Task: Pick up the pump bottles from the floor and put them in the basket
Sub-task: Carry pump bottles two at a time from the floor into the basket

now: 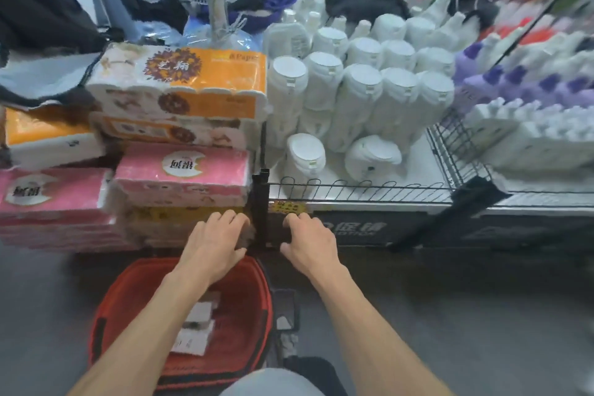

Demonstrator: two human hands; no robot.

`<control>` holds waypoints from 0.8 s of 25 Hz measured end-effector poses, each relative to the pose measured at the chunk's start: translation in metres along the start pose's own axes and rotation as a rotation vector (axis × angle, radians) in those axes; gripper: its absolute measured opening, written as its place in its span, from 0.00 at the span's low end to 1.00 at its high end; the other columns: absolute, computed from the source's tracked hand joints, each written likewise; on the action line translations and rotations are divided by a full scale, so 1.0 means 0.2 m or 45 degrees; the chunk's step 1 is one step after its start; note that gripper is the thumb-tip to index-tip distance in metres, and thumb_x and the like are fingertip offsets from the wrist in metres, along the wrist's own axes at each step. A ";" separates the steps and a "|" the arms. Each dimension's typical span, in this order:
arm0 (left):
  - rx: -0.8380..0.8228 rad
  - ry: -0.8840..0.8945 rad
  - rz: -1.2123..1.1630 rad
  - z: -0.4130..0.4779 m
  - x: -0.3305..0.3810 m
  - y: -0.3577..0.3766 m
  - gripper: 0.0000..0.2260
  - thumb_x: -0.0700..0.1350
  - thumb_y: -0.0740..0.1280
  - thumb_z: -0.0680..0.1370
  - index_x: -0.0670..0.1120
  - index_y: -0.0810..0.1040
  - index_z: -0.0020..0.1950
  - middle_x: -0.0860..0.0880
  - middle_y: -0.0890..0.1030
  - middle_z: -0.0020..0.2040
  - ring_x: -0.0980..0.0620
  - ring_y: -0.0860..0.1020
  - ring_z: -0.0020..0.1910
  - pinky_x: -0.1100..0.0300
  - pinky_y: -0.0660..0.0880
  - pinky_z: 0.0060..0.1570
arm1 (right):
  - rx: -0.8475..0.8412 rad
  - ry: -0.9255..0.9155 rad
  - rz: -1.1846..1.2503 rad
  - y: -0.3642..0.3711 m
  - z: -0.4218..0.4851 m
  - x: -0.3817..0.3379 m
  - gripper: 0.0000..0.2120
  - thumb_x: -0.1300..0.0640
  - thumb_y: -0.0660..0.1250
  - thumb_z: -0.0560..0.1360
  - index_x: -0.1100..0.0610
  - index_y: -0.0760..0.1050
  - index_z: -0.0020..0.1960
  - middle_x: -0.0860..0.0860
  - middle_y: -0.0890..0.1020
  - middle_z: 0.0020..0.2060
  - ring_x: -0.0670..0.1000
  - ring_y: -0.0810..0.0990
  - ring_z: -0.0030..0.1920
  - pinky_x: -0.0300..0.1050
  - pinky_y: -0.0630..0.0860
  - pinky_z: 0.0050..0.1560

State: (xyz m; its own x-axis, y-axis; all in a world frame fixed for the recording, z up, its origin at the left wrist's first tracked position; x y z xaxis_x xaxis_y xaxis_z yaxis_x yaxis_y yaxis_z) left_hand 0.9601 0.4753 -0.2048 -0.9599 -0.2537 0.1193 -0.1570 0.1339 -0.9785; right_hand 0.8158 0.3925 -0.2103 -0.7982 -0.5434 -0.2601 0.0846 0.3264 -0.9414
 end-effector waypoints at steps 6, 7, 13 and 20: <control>-0.031 0.411 0.051 0.13 0.71 -0.07 0.24 0.57 0.71 0.74 0.56 0.69 0.68 0.54 0.73 0.64 0.48 0.72 0.64 0.51 0.72 0.58 | 0.217 0.401 0.068 -0.26 -0.38 0.60 0.20 0.49 0.69 0.76 0.51 0.71 0.66 0.52 0.78 0.60 0.57 0.76 0.60 0.54 0.75 0.56; -0.033 0.479 0.057 0.16 0.85 -0.09 0.25 0.57 0.71 0.75 0.56 0.69 0.69 0.54 0.73 0.65 0.49 0.71 0.65 0.51 0.71 0.60 | 0.242 0.464 0.072 -0.30 -0.45 0.72 0.21 0.49 0.69 0.76 0.51 0.71 0.66 0.52 0.78 0.60 0.57 0.76 0.60 0.54 0.76 0.57; 0.007 0.927 0.211 0.27 1.89 -0.15 0.25 0.55 0.70 0.76 0.55 0.67 0.71 0.53 0.72 0.67 0.49 0.70 0.65 0.53 0.70 0.61 | 0.383 0.886 0.140 -0.47 -1.01 1.56 0.20 0.50 0.69 0.77 0.50 0.70 0.67 0.52 0.76 0.60 0.57 0.75 0.61 0.54 0.73 0.58; -0.025 1.351 0.327 0.21 3.05 0.00 0.26 0.55 0.71 0.74 0.55 0.67 0.69 0.52 0.73 0.63 0.48 0.72 0.62 0.53 0.72 0.58 | 0.440 1.285 0.215 -0.53 -1.74 2.40 0.20 0.51 0.70 0.75 0.50 0.71 0.66 0.52 0.76 0.60 0.58 0.74 0.61 0.52 0.72 0.57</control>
State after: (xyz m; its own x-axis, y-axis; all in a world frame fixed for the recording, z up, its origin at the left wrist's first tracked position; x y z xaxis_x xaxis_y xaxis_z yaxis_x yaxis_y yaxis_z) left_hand 0.3841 0.2799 -0.1387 -0.6748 0.7380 0.0054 0.0819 0.0822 -0.9932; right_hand 0.2167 0.3657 -0.1602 -0.8701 0.4281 -0.2442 0.2771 0.0152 -0.9607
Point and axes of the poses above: each hand's wrist, its own z-axis towards the middle knuckle, its own y-axis out of the palm, x = y × z, the point moved 8 cm from there along z, towards the middle knuckle
